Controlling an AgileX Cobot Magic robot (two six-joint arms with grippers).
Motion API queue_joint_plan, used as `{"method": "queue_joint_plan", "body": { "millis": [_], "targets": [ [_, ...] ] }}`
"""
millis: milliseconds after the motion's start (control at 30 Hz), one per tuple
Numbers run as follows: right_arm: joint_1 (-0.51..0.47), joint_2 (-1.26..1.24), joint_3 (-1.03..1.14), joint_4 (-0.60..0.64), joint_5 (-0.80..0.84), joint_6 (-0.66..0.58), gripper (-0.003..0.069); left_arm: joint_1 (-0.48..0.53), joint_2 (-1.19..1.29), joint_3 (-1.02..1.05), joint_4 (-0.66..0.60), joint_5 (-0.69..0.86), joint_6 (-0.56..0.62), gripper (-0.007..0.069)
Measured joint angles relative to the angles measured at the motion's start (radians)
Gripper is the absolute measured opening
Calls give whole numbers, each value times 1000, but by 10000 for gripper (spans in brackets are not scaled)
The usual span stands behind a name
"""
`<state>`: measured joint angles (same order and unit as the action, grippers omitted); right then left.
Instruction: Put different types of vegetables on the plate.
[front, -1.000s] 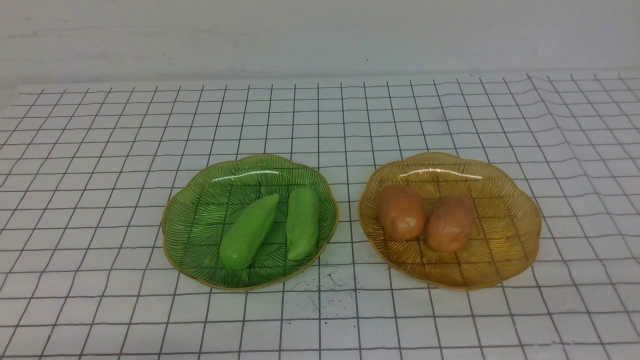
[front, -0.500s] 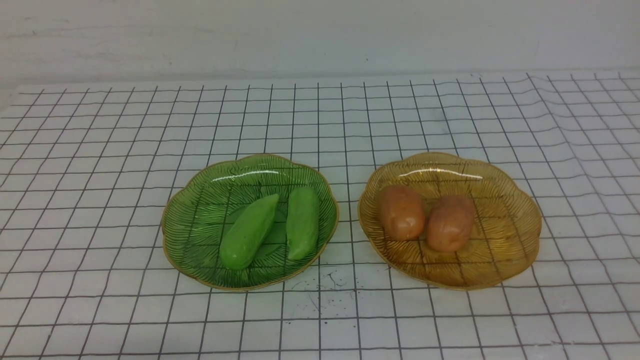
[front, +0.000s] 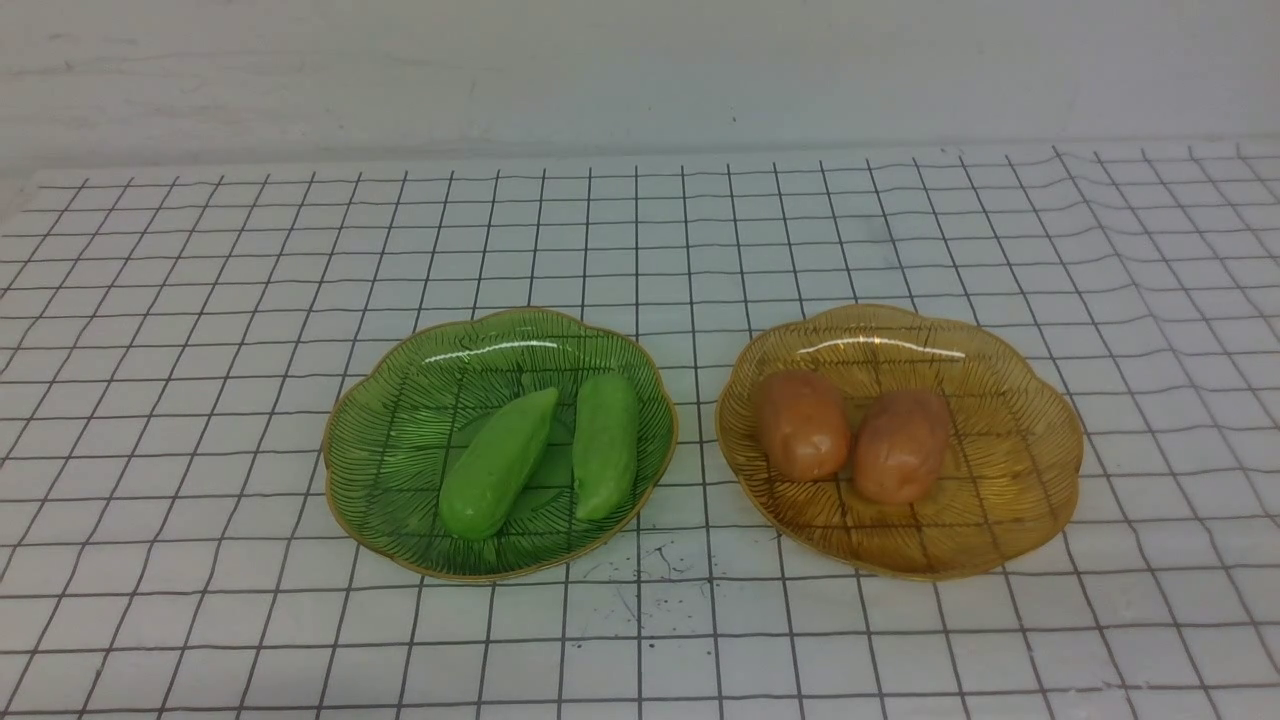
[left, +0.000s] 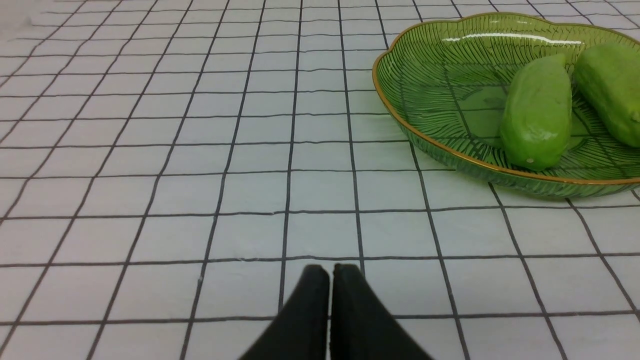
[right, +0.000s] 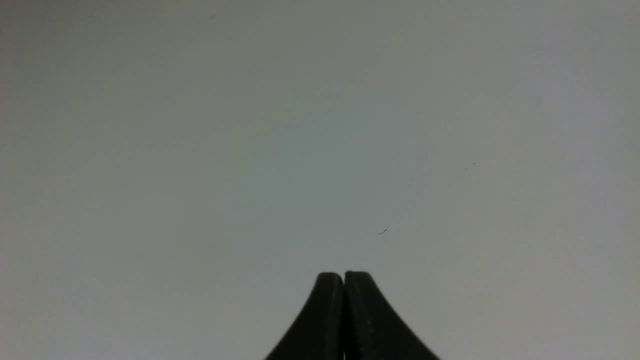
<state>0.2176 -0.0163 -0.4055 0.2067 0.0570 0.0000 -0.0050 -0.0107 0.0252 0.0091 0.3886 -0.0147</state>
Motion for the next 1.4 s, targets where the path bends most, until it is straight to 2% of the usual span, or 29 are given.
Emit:
{"method": "queue_joint_plan", "body": {
  "millis": [267, 367, 600, 767, 1000, 1400],
  "targets": [
    [0, 0, 0, 0, 0, 0, -15, 0, 0, 0, 0, 0, 1, -8],
    [-8, -1, 7, -35, 1, -31, -15, 0, 0, 0, 0, 0, 1, -8],
    [-156, -1, 157, -143, 145, -82, -15, 0, 0, 0, 0, 0, 1, -8],
    [-224, -1, 331, -154, 216, -83, -15, 0, 0, 0, 0, 0, 1, -8],
    [-240, 1, 431, -156, 313, -83, -15, 0, 0, 0, 0, 0, 1, -8],
    [-240, 1, 429, -157, 319, -83, -15, 0, 0, 0, 0, 0, 1, -8]
  ]
}}
